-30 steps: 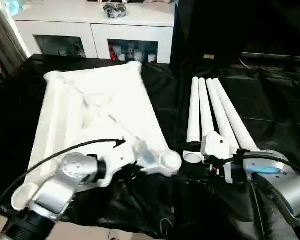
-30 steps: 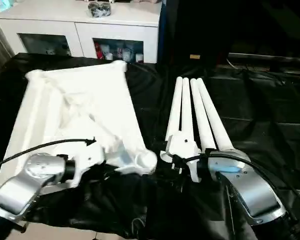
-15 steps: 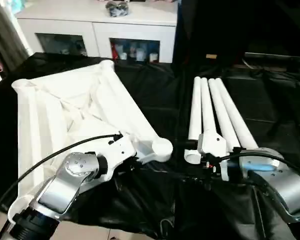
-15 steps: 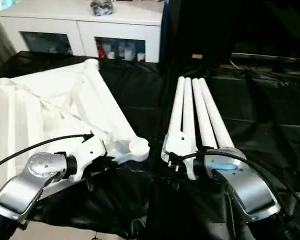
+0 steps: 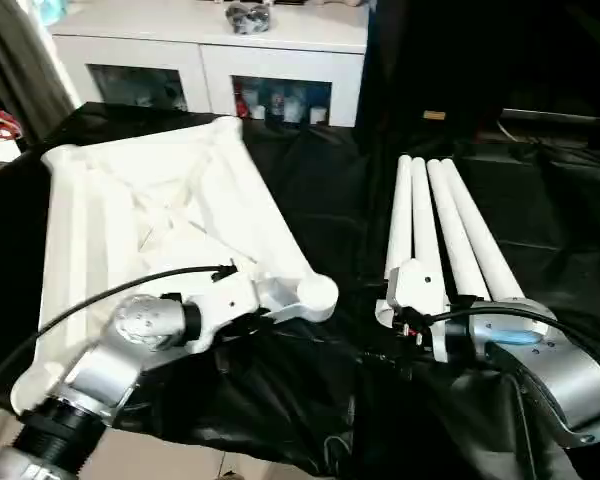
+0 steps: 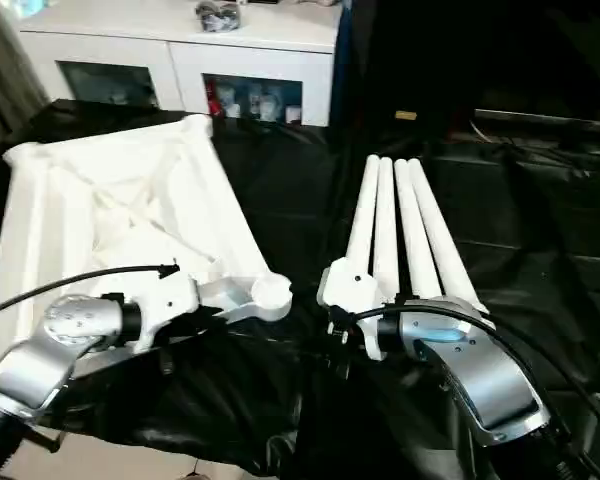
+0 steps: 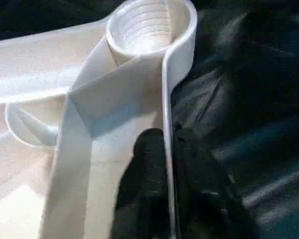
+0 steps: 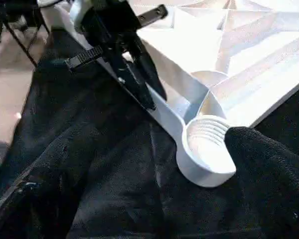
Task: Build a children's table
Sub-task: Move to table, then pick table leg
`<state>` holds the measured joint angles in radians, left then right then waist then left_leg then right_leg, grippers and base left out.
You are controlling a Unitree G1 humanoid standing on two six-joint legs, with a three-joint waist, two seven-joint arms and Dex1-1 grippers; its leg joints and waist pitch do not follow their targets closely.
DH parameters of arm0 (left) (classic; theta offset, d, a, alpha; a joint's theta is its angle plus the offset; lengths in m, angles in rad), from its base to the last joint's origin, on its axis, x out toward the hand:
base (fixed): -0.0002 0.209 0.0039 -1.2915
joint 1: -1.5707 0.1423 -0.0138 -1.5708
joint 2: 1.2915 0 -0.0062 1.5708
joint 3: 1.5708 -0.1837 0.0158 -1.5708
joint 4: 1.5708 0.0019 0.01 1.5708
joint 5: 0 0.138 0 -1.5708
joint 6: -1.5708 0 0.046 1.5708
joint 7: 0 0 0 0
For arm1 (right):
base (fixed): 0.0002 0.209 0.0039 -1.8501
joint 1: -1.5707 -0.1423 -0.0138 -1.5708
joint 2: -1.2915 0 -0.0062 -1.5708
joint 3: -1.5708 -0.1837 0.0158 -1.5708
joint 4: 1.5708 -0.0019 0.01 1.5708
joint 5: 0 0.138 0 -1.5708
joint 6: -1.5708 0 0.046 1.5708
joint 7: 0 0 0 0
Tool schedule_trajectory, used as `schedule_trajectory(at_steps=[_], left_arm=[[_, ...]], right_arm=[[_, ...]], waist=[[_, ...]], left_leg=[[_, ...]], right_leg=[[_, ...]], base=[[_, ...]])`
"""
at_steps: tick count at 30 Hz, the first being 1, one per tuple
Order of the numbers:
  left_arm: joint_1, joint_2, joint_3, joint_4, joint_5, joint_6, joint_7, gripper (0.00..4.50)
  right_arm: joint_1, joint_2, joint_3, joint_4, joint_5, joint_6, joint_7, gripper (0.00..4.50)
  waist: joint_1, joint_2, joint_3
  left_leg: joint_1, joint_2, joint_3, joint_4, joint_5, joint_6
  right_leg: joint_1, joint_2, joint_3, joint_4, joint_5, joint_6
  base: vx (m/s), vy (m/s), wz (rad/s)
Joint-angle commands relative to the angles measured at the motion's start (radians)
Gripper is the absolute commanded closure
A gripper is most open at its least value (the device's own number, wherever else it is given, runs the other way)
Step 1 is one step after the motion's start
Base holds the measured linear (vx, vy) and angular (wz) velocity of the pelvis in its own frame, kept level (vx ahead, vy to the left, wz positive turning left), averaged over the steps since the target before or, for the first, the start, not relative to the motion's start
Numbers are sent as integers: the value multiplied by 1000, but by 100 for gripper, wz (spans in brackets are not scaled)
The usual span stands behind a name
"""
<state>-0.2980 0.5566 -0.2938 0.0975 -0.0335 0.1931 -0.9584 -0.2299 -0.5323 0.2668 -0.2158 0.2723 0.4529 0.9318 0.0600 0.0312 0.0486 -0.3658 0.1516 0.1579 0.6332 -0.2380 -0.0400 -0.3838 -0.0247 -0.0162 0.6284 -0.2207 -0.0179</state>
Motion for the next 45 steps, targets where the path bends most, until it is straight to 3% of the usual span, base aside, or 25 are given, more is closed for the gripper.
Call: schedule_trajectory(at_steps=[1,3,4,5,6,8,9,12,14,15,17,18,19,20,23,32,34,35,45], left_arm=[[11,22,57,-87,-48,27,-10,384],[30,34,86,-141,-84,54,-14,363],[30,34,86,-141,-84,54,-14,359],[48,44,115,-195,-122,89,-15,357],[61,50,135,-237,-148,113,-14,341],[78,58,169,-304,-188,163,-13,320],[82,60,177,-321,-197,177,-12,317],[90,62,187,-344,-194,190,7,284],[94,64,187,-350,-192,192,12,272],[107,68,189,-366,-193,203,15,265],[111,70,189,-372,-194,207,16,239],[119,75,188,-385,-191,215,22,228],[127,79,187,-399,-191,221,27,228],[137,87,185,-425,-186,233,34,213],[143,96,182,-443,-193,249,27,186],[137,107,169,-453,-201,260,19,180],[135,111,163,-450,-196,261,17,180],[135,112,160,-446,-194,258,15,180],[121,105,143,-434,-197,262,10,180]], right_arm=[[-11,24,-54,-16,38,38,-37,0],[-24,56,-81,-10,55,51,-77,0],[-24,56,-81,-10,55,51,-77,0],[-40,90,-101,5,59,55,-124,0],[-61,124,-120,30,53,62,-177,0],[-110,195,-163,89,53,103,-285,0],[-128,218,-179,112,54,120,-320,0],[-184,278,-196,189,40,142,-397,0],[-198,293,-195,213,24,138,-424,0],[-234,328,-203,279,-27,160,-534,0],[-246,338,-207,300,-49,163,-575,0],[-260,349,-207,328,-90,150,-638,0],[-276,356,-200,352,-134,170,-699,0],[-304,376,-214,381,-126,262,-733,0],[-325,405,-252,387,-89,335,-767,0],[-364,442,-341,402,-100,446,-889,0],[-365,444,-351,400,-104,481,-901,0],[-364,448,-360,400,-98,494,-907,0],[-357,459,-374,457,-63,556,-885,0]], waist=[[1,8,-54],[-1,2,-52],[-3,6,-49],[-3,4,-49],[-7,-5,-48],[-16,-5,-45],[-18,-9,-44],[-20,-9,-42],[-19,-11,-44],[-16,-6,-49],[-19,-7,-52],[-19,-13,-54],[-16,-12,-54],[-16,-12,-54],[-15,-13,-53],[-16,-8,-50],[-14,2,-51],[-14,-2,-52],[-13,-2,-54]], left_leg=[[9,82,-33,-88,-77,26],[10,80,-30,-89,-88,24],[9,80,-31,-91,-99,21],[12,80,-30,-91,-107,16],[10,79,-29,-93,-106,10],[14,73,-29,-93,-129,-5],[15,73,-26,-94,-131,-8],[14,70,-26,-96,-121,-21],[17,71,-23,-96,-117,-26],[16,71,-24,-96,-87,-32],[14,67,-23,-95,-44,-50],[13,67,-21,-93,-25,-50],[10,65,-21,-93,-4,-46],[9,65,-21,-93,2,-47],[7,63,-19,-93,5,-39],[13,62,-17,-97,-37,-78],[13,62,-19,-97,-46,-87],[13,62,-19,-96,-44,-91],[12,62,-19,-94,-30,-93]], right_leg=[[48,-117,51,-59,53,-271],[47,-116,51,-62,20,-269],[45,-115,51,-65,-16,-264],[43,-113,51,-66,-35,-260],[43,-114,52,-65,-56,-258],[35,-112,52,-70,-142,-253],[34,-111,53,-73,-160,-248],[31,-106,54,-76,-194,-220],[28,-105,54,-74,-178,-211],[32,-104,52,-68,-122,-206],[34,-102,50,-60,-44,-213],[37,-102,51,-57,-13,-213],[39,-103,51,-54,29,-213],[40,-102,51,-53,43,-214],[45,-101,54,-51,66,-209],[41,-96,52,-53,23,-191],[41,-97,53,-53,18,-187],[42,-96,53,-53,30,-186],[46,-98,52,-49,66,-199]], base=[[0,0,0],[0,0,0],[0,0,0],[0,0,0],[0,0,0],[0,0,0],[0,0,0],[0,0,0],[0,0,0],[0,0,0],[0,0,0],[0,0,0],[0,0,0],[0,0,0],[0,0,0],[0,0,0],[0,0,0],[0,0,0],[0,0,0]])
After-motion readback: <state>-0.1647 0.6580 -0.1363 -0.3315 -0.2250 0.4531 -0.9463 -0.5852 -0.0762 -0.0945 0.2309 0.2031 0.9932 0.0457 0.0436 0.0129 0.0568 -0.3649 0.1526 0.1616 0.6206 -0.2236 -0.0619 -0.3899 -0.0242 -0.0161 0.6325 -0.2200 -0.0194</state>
